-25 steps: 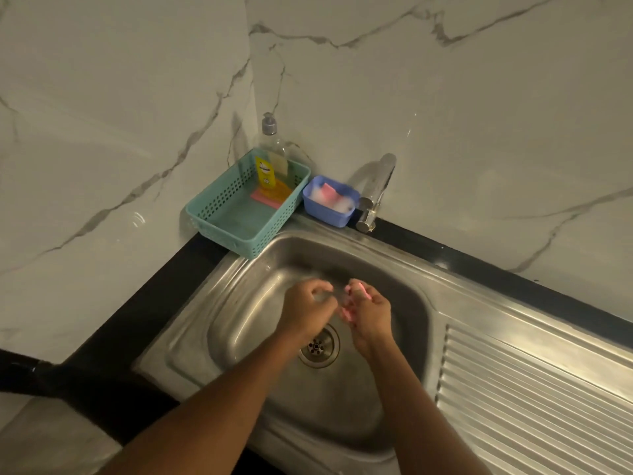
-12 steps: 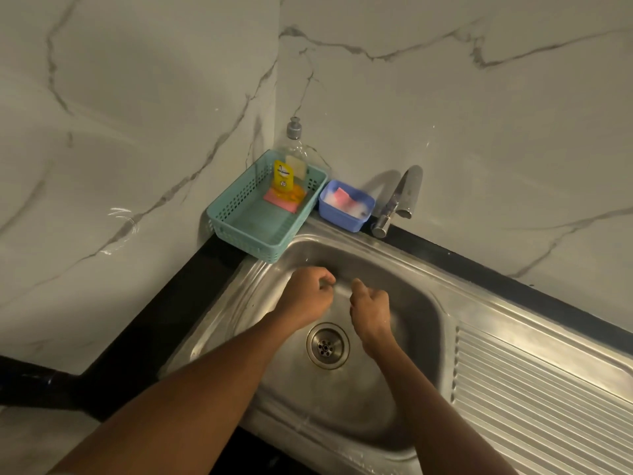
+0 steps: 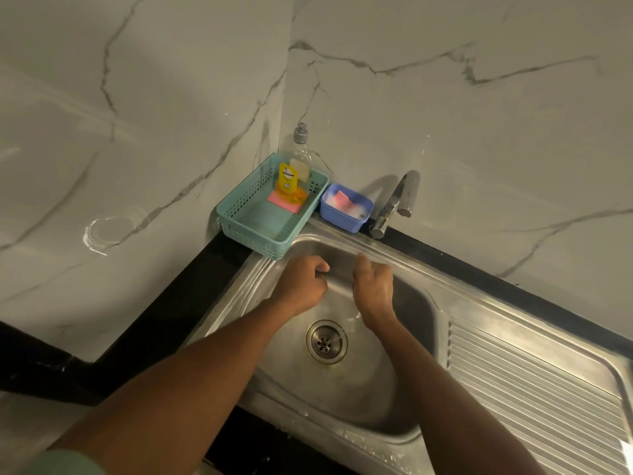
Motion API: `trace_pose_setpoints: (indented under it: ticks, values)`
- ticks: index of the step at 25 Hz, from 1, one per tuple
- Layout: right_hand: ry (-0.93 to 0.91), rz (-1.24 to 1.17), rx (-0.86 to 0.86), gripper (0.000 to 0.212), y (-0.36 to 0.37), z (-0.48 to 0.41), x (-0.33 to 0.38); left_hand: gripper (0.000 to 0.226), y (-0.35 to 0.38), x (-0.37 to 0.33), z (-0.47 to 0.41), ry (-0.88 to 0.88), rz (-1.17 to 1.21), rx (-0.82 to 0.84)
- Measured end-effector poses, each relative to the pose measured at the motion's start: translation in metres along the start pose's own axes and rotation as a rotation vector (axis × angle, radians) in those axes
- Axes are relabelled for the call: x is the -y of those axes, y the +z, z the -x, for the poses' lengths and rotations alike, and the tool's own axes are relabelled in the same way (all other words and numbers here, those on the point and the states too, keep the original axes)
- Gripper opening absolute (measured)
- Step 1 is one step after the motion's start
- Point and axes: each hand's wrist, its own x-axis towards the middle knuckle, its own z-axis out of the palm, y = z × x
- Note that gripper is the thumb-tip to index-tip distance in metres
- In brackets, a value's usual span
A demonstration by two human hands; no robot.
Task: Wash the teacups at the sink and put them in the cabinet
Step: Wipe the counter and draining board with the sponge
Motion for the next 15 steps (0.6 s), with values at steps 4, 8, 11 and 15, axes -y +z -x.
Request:
trace_pose_setpoints:
  ticks: [4,8,11,15]
  values:
    - [-0.056,-0.071,0.025,0.053,-0.001,0.002,0.019,0.032,-0.002,0.005,0.011,0.008,0.0,-0.012]
    - [-0.104,-0.112,0.01,0.052,-0.003,0.006,0.032,0.034,-0.002,0.01,0.021,-0.006,0.008,-0.005]
    - [-0.065,-0.124,0.11,0.036,-0.015,0.004,0.029,0.033,0.0,0.004,0.028,-0.018,0.055,-0.013]
    - [0.234,-0.046,0.54,0.05,-0.03,0.018,-0.003,0.055,0.006,-0.014,0.041,-0.103,0.281,0.142]
